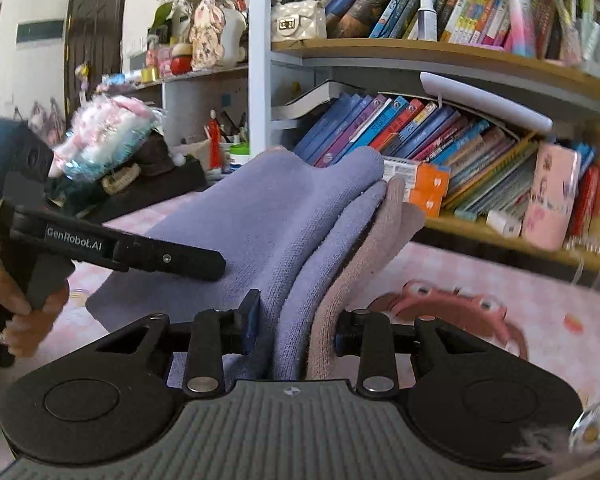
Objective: Fold clothes
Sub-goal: 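Open both grippers and withdraw them from the folded sweater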
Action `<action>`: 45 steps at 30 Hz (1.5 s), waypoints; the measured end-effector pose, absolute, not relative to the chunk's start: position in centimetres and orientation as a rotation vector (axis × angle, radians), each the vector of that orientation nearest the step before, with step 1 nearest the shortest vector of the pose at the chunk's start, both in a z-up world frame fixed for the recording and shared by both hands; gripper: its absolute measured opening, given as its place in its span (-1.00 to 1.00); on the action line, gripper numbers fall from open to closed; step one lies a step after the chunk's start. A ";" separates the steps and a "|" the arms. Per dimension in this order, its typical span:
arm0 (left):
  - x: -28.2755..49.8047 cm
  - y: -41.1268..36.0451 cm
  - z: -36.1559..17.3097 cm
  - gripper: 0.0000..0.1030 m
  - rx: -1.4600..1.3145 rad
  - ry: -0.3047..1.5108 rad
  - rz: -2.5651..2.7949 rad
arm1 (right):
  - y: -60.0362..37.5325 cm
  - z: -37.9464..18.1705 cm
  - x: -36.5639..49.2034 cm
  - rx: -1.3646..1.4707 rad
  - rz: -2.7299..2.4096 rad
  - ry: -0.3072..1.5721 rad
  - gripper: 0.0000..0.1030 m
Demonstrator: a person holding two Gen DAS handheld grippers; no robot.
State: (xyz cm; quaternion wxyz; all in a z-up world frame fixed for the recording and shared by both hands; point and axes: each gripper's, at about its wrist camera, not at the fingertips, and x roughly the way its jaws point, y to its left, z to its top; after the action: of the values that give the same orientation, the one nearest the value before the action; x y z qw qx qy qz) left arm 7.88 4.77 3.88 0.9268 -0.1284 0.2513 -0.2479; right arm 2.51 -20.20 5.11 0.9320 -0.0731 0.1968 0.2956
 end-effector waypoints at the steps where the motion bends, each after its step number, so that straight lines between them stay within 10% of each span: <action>1: 9.2 4.6 3.8 0.32 -0.258 0.520 -0.504 | -19.9 5.1 3.8 -0.169 0.592 0.409 -0.41; 35: 28.6 6.5 -2.2 0.32 -0.516 0.620 -0.363 | -21.6 -1.4 27.2 0.331 0.513 0.634 -0.33; 45: 24.9 7.8 -0.4 0.62 -0.437 0.547 -0.293 | -23.8 0.1 22.2 0.287 0.414 0.555 0.38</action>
State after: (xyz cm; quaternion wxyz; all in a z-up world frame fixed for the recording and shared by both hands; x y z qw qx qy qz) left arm 24.88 7.78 -0.36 0.9289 -0.2131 0.2670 -0.1431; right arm 22.18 -23.76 0.10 0.9306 0.1401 0.2712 0.2020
